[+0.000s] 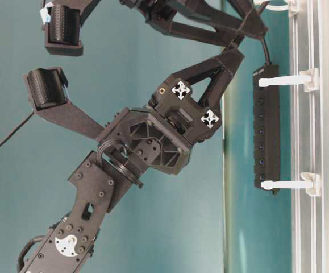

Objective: Pass the USB cable through three rings with both arms.

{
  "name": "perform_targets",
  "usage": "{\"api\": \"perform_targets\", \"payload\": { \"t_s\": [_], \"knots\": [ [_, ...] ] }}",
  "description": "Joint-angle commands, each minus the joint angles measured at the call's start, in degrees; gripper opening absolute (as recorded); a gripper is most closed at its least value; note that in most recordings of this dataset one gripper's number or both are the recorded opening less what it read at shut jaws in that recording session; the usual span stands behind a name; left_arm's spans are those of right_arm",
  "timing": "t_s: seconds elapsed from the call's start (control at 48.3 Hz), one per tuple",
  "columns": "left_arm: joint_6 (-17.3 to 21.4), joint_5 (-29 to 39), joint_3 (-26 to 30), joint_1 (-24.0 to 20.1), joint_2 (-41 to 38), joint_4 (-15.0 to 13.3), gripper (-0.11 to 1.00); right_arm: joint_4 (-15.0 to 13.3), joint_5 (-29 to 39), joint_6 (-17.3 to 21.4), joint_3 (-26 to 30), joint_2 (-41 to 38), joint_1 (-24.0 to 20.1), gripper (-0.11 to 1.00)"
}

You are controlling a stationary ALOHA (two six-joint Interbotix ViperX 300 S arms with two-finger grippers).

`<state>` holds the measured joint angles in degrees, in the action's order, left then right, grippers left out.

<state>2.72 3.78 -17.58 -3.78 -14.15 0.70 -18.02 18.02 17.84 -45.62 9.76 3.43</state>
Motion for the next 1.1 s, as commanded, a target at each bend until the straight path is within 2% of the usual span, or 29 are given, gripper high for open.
{"api": "perform_targets", "payload": {
  "t_s": [0.0, 0.166, 0.248, 0.538, 0.787, 0.828, 1.035, 1.077],
  "knots": [
    [0.09, -0.35, 0.97, 0.44, 1.41, 0.18, 0.23, -0.18, -0.53, -0.53, 0.53, 0.53, 0.26, 0.23],
    [0.09, -0.35, 0.88, 0.62, 1.41, 0.18, 0.23, -0.26, -1.32, -0.44, 0.62, 0.53, 0.18, 0.02],
    [0.00, -0.35, 0.62, 0.70, 1.49, 0.18, 0.23, -0.18, -1.67, -0.18, 0.62, 0.53, 0.18, -0.04],
    [-0.26, -0.26, 0.09, 0.79, 1.85, 0.18, 0.23, -0.18, -1.23, 0.09, 0.62, 0.53, -0.26, -0.06],
    [-0.44, -0.26, -2.20, 0.70, 4.92, 0.18, 0.23, 0.09, 2.11, 0.00, 1.05, 0.09, -0.44, -0.07],
    [-0.53, -0.26, -2.99, 0.70, 5.98, 0.09, 0.27, 0.09, 3.25, 0.00, 1.32, -0.09, -0.44, -0.07],
    [-0.44, -0.26, -9.05, 0.79, 14.06, 0.18, 0.84, 0.09, 7.29, -0.18, 2.46, -1.05, -0.79, -0.07],
    [-0.44, -0.26, -10.28, 0.79, 15.82, 0.18, 0.88, 0.18, 8.00, -0.18, 2.46, -1.23, -0.97, -0.07]
  ]
}}
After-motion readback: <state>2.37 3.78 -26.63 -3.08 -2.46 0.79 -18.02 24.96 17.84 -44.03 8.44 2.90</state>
